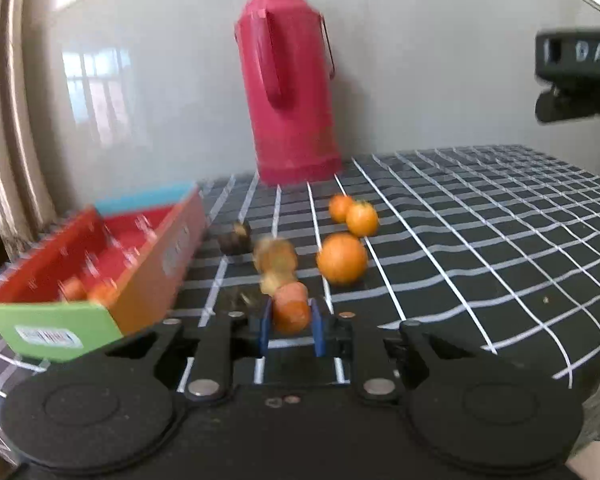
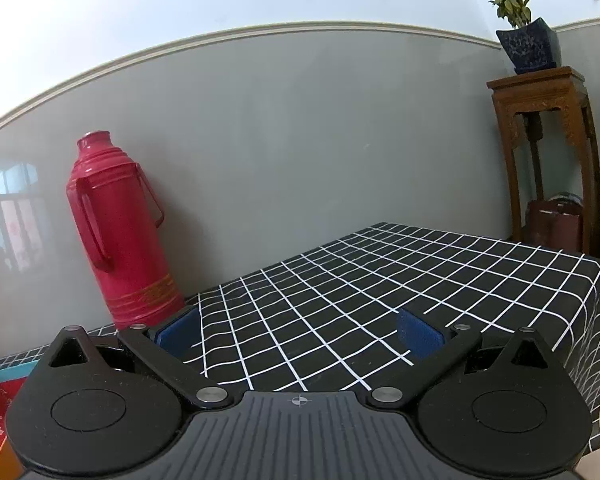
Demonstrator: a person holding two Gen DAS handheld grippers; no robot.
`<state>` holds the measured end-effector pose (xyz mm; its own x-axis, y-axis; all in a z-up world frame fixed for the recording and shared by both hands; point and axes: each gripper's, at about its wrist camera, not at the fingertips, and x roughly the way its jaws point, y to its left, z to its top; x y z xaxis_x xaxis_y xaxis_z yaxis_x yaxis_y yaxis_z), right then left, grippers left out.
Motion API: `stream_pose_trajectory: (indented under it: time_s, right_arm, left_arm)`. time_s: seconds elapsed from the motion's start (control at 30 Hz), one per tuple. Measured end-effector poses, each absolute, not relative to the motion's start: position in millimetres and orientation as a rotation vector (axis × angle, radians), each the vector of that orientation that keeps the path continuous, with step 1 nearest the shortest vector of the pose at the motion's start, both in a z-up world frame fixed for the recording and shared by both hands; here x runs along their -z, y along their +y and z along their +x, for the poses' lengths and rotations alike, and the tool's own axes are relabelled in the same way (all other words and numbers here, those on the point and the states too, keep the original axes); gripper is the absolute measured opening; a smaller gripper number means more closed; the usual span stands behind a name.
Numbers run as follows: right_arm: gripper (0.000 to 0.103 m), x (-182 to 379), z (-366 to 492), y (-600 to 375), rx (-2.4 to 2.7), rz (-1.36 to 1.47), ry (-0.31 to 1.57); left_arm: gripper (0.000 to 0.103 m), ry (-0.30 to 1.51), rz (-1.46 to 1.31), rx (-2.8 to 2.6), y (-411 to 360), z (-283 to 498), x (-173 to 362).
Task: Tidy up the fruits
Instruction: 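Grasp the second orange carrot piece with the left gripper, then place the carrot piece in the red box and open the left gripper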
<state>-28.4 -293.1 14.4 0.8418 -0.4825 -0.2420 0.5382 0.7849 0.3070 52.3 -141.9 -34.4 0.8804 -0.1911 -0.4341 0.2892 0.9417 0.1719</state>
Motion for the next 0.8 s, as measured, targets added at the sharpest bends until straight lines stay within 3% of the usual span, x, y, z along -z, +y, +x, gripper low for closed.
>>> stream_pose_trajectory:
  time_s: [0.33, 0.8]
  right_arm:
    - [0.103, -14.0, -24.2, -287.6, 0.538, 0.375, 0.158]
    - [0.103, -11.5, -4.1, -260.8, 0.455, 0.342, 0.189]
  left_arm:
    - [0.011, 0.358, 0.157, 0.057, -95.5, 77.2, 5.3]
    - [0.012, 0.528, 0.022, -0.252, -6.6, 136.8, -1.9]
